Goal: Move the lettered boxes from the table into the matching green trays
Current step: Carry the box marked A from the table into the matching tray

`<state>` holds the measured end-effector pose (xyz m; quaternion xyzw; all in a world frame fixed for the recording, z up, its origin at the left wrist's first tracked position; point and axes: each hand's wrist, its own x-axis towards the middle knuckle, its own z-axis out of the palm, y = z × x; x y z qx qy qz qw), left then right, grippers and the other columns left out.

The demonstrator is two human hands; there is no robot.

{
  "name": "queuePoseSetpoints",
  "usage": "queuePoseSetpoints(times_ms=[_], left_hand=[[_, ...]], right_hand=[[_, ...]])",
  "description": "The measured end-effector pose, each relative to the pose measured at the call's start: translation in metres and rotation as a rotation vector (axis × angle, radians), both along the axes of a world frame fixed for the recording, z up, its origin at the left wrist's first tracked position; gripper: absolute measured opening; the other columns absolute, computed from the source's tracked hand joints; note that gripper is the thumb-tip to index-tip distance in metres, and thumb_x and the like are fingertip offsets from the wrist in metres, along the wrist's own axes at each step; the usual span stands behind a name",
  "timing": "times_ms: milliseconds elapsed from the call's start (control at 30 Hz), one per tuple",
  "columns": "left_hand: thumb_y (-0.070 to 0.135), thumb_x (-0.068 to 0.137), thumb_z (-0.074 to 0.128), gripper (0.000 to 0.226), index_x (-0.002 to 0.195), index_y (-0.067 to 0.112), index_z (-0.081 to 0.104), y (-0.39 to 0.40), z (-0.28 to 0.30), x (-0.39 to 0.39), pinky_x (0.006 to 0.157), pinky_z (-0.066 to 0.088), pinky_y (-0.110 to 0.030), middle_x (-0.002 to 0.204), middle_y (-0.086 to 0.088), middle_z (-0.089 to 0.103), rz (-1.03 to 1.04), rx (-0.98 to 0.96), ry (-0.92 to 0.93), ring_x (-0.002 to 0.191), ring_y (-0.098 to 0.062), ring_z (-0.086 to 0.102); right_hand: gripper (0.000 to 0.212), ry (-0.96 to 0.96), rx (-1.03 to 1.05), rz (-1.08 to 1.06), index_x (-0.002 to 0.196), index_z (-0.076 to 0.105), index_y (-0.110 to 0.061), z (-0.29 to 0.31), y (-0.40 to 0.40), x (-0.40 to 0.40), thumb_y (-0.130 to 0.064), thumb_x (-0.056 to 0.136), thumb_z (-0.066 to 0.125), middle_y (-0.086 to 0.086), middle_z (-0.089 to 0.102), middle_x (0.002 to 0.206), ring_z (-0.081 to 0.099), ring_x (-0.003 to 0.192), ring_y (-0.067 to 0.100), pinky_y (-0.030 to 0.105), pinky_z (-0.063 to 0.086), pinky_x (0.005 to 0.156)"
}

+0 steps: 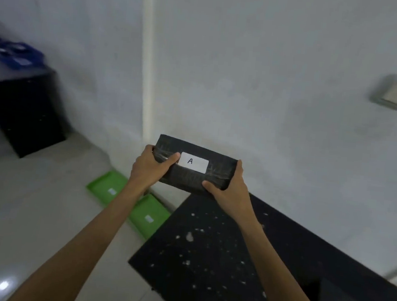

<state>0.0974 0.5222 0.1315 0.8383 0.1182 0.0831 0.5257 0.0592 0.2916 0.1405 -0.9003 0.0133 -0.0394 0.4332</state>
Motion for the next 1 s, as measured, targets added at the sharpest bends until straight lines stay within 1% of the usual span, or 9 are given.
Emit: queuePoseSetpoints(times_ms=[133, 200, 300, 367, 500, 633, 767, 867, 1000], left_hand=[[0.057, 0.076, 0.075, 0.039, 0.097, 0.025, 0.066, 0.087, -0.025, 0.015, 0.056, 0.043, -0.011, 0.085, 0.013, 0.067, 0.007, -0.045, 0.032, 0.08, -0.002, 0.065], [0.045, 0.08, 0.077, 0.032, 0.099, 0.02, 0.07, 0.118, -0.035, 0.025, 0.056, 0.046, -0.012, 0.085, 0.008, 0.07, 0.008, -0.06, 0.045, 0.081, -0.005, 0.068], [0.038, 0.083, 0.076, 0.038, 0.112, 0.015, 0.069, 0.152, -0.05, 0.042, 0.072, 0.058, -0.028, 0.099, -0.002, 0.072, -0.026, -0.07, 0.095, 0.09, -0.016, 0.069], [0.036, 0.084, 0.075, 0.043, 0.121, 0.015, 0.063, 0.169, -0.058, 0.056, 0.083, 0.058, -0.038, 0.107, -0.001, 0.068, -0.053, -0.047, 0.12, 0.095, -0.018, 0.066], [0.032, 0.085, 0.076, 0.057, 0.133, 0.013, 0.051, 0.196, -0.07, 0.101, 0.083, 0.054, -0.032, 0.111, 0.003, 0.059, -0.059, -0.004, 0.12, 0.097, -0.017, 0.06], [0.029, 0.085, 0.077, 0.053, 0.129, 0.01, 0.055, 0.218, -0.093, 0.169, 0.069, 0.047, -0.014, 0.112, 0.0, 0.064, -0.106, 0.093, 0.113, 0.095, -0.015, 0.061], [0.03, 0.081, 0.079, 0.049, 0.119, 0.003, 0.062, 0.231, -0.126, 0.239, 0.092, 0.055, -0.04, 0.116, -0.018, 0.064, -0.179, 0.209, 0.209, 0.106, -0.03, 0.062], [0.033, 0.08, 0.08, 0.059, 0.128, 0.006, 0.06, 0.233, -0.153, 0.288, 0.099, 0.048, -0.04, 0.12, -0.022, 0.054, -0.213, 0.25, 0.244, 0.114, -0.034, 0.053], [0.038, 0.08, 0.078, 0.063, 0.133, 0.013, 0.056, 0.235, -0.201, 0.332, 0.096, 0.05, -0.049, 0.119, -0.021, 0.055, -0.292, 0.291, 0.331, 0.115, -0.037, 0.053]], right_hand=[[0.123, 0.104, 0.02, 0.01, 0.158, -0.004, -0.018, -0.03, 0.081, 0.032, -0.053, 0.075, 0.079, 0.01, 0.042, 0.15, 0.043, 0.135, 0.03, 0.047, 0.043, 0.108], [0.122, 0.128, 0.042, 0.0, 0.158, -0.003, -0.018, -0.041, 0.113, 0.047, -0.052, 0.075, 0.079, 0.01, 0.042, 0.15, 0.043, 0.135, 0.031, 0.047, 0.042, 0.108], [0.119, 0.129, 0.065, -0.008, 0.158, 0.003, -0.017, -0.055, 0.15, 0.071, -0.052, 0.075, 0.08, 0.01, 0.045, 0.147, 0.045, 0.133, 0.03, 0.05, 0.043, 0.108], [0.116, 0.135, 0.075, -0.015, 0.157, 0.007, -0.017, -0.063, 0.168, 0.091, -0.053, 0.074, 0.08, 0.009, 0.048, 0.144, 0.047, 0.131, 0.03, 0.051, 0.044, 0.106], [0.114, 0.131, 0.112, -0.053, 0.156, 0.011, -0.014, -0.084, 0.195, 0.137, -0.051, 0.074, 0.081, 0.009, 0.052, 0.139, 0.052, 0.125, 0.029, 0.047, 0.047, 0.103], [0.103, 0.181, 0.137, -0.1, 0.148, 0.021, -0.016, -0.116, 0.218, 0.192, -0.052, 0.073, 0.082, 0.009, 0.058, 0.129, 0.058, 0.117, 0.03, 0.049, 0.051, 0.097], [0.1, 0.298, 0.122, -0.173, 0.147, 0.025, -0.01, -0.154, 0.235, 0.241, -0.05, 0.075, 0.081, 0.015, 0.051, 0.136, 0.052, 0.124, 0.035, 0.048, 0.046, 0.102], [0.104, 0.408, 0.114, -0.27, 0.15, 0.022, -0.009, -0.182, 0.248, 0.273, -0.05, 0.075, 0.081, 0.02, 0.041, 0.138, 0.047, 0.127, 0.039, 0.045, 0.043, 0.103], [0.104, 0.507, 0.146, -0.421, 0.151, 0.022, -0.013, -0.225, 0.264, 0.295, -0.048, 0.074, 0.083, 0.019, 0.039, 0.135, 0.048, 0.122, 0.038, 0.044, 0.042, 0.103]])
